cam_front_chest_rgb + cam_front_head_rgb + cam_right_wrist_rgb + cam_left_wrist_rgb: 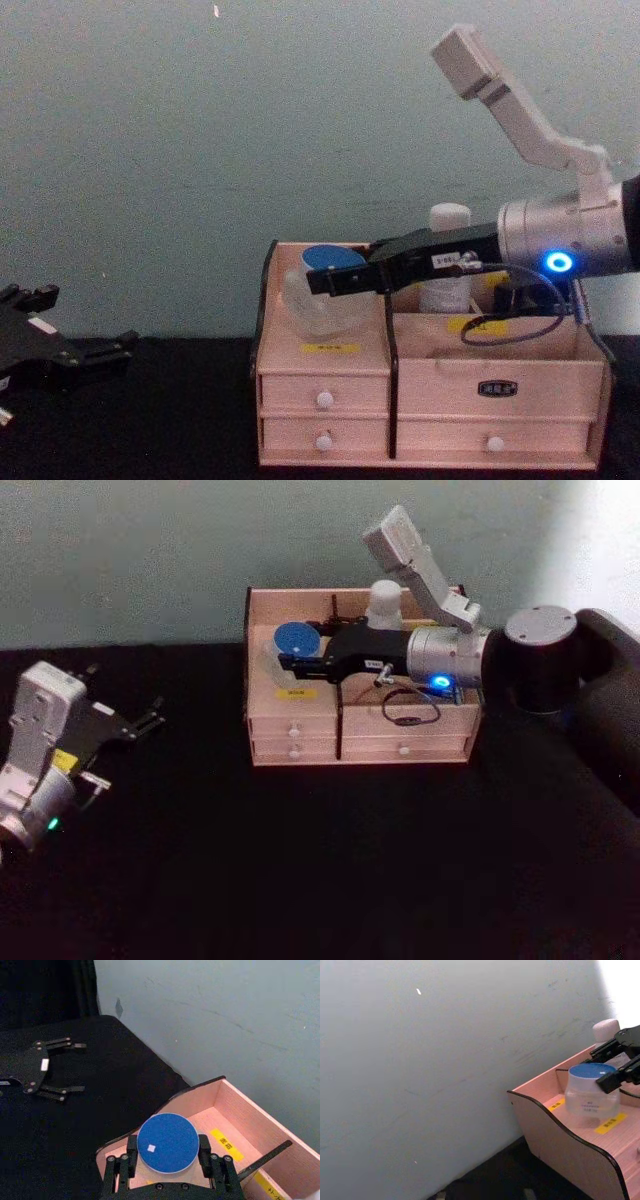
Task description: Pick up the facial cleanser and watermelon frost from the table and place them into the tiered storage box.
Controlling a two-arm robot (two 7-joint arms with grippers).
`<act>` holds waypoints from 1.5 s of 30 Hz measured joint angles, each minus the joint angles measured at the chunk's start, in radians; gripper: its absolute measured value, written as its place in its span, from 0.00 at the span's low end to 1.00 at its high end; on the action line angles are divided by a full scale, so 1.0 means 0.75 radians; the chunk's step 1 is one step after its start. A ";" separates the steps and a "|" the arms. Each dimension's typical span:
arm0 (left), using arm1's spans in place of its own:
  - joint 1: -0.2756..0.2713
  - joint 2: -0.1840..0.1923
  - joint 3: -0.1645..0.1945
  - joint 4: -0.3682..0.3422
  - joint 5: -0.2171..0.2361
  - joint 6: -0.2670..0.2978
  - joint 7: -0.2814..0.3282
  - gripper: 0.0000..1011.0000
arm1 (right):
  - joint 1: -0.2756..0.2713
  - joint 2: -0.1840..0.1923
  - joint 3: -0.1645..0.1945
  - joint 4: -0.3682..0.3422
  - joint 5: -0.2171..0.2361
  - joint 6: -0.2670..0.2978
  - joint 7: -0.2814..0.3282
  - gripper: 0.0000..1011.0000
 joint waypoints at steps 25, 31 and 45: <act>0.000 0.000 0.000 0.000 0.000 0.000 0.000 0.99 | 0.041 -0.065 0.030 0.127 -0.046 -0.021 0.022 0.72; 0.000 0.000 0.000 0.000 0.000 0.000 0.000 0.99 | 0.041 -0.065 0.030 0.126 -0.045 -0.021 0.021 0.72; 0.000 0.000 0.000 0.000 0.000 0.000 0.000 0.99 | 0.041 -0.065 0.028 0.127 -0.042 -0.020 0.021 0.90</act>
